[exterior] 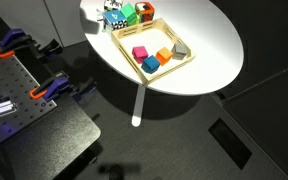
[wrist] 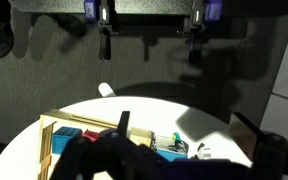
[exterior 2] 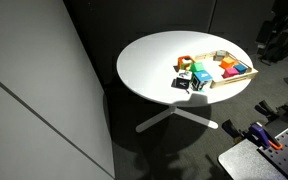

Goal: Move the pink block from the tray to the table

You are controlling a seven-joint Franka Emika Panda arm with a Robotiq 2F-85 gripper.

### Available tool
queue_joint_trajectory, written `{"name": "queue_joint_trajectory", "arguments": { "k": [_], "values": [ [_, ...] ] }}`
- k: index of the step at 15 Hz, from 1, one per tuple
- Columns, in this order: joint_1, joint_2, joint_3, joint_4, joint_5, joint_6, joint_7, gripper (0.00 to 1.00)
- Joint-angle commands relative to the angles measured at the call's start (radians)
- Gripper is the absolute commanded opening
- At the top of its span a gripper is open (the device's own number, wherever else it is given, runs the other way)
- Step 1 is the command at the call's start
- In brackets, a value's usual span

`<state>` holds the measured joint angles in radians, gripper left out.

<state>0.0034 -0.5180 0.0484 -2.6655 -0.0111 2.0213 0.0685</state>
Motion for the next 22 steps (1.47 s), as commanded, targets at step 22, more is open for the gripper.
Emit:
{"name": "queue_joint_trajectory", "arguments": {
  "k": [22],
  "values": [
    [-0.161,0.514,-0.139,0.28,-0.1,0.17,0.148,1.0]
  ]
}}
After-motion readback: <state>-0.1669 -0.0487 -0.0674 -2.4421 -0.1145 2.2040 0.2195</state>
